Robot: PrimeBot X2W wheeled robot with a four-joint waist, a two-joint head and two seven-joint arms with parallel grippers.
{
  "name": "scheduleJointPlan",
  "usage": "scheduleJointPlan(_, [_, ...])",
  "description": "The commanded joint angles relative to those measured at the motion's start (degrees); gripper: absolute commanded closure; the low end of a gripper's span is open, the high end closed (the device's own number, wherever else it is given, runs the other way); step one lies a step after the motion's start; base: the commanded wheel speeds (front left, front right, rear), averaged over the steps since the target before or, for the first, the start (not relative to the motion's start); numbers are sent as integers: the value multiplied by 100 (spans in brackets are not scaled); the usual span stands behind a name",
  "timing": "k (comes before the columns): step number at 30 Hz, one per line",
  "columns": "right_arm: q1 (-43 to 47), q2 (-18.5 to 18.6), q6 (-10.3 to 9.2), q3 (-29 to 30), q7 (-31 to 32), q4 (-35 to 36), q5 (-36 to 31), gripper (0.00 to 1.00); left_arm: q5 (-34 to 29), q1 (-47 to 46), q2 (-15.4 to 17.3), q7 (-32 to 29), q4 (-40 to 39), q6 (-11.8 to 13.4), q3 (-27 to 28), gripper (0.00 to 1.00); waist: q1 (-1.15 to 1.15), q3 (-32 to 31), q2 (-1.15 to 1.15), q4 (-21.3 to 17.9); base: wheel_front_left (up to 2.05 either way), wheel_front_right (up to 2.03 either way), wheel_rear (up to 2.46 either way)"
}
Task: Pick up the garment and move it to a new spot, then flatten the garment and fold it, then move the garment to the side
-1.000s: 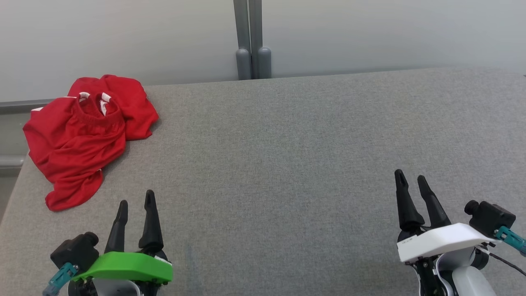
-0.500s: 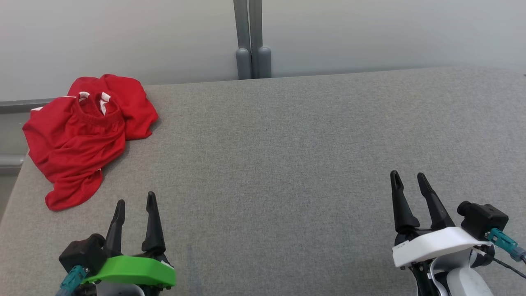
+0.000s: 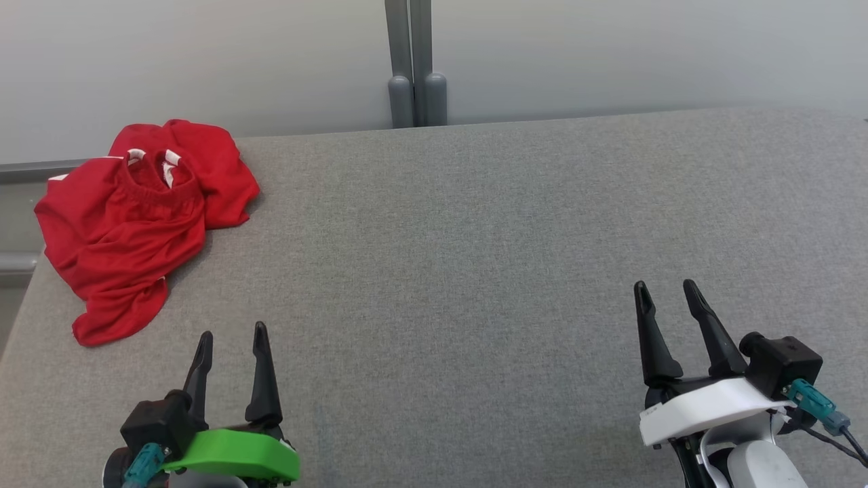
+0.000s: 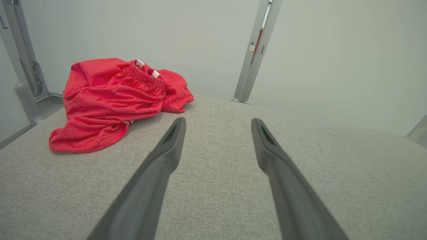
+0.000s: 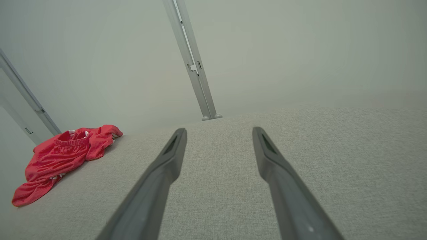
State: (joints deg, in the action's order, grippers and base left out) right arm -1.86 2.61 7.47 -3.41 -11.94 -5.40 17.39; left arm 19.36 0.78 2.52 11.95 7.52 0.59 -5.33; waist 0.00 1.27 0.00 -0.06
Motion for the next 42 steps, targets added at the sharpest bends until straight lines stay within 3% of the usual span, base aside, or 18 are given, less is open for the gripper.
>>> scheduleJointPlan(1, [14,31,3,-21,-56,66,-144,0,-151,60,44,48,-3,41,-8,0,0,4,0,-4,0,0,0])
scheduleJointPlan(28, [60,38,4,-124,-339,-136,-1216,0,-843,117,54,344,230,168,-160,0,0,-3,0,18,0,0,0])
scheduleJointPlan(42, [23,38,3,-121,-332,-253,-1146,0,-722,121,53,322,272,169,-142,0,0,-10,0,-1,0,0,0])
